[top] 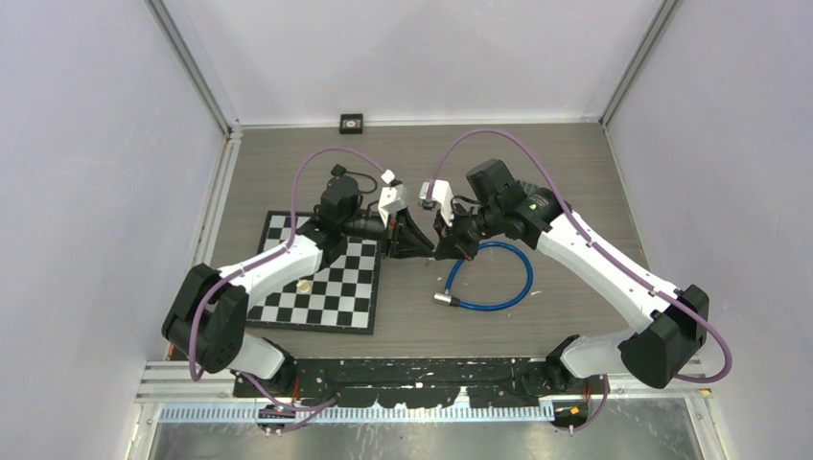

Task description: Unlock with the key

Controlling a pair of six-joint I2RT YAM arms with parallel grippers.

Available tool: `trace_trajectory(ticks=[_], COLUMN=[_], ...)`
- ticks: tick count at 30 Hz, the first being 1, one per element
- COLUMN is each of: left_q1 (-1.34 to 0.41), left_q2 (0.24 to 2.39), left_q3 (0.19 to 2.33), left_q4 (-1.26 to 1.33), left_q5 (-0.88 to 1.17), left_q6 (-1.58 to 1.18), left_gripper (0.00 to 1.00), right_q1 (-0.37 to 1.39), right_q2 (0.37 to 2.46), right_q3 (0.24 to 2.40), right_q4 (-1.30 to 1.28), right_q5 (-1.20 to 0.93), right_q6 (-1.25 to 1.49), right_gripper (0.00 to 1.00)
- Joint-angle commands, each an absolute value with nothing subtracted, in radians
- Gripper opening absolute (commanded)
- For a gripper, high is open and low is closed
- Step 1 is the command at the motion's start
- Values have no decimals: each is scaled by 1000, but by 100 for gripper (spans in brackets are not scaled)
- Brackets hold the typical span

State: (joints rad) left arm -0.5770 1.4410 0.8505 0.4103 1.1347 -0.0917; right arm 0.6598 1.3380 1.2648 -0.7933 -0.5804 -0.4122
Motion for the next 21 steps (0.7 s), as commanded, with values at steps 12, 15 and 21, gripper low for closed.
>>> trace_trajectory(ticks=[12,15,21], left_q1=[-592,-592,-594], left_q2=[1455,1458,1448], left_q3=[883,879,872], left_q4=[419,418,422], left_q5=[1206,1218,1200], left_q6=[-63,-61,-66], left_gripper=[4,0,0], right_q1=[665,666,665], right_q2=[1341,1338,1337], right_q3=[1277,1271,1263], right_q4=[-743,-731,-717], right_q5=[-567,-554,-533], right_q6=[-381,-375,-358], right_gripper=[0,0,2])
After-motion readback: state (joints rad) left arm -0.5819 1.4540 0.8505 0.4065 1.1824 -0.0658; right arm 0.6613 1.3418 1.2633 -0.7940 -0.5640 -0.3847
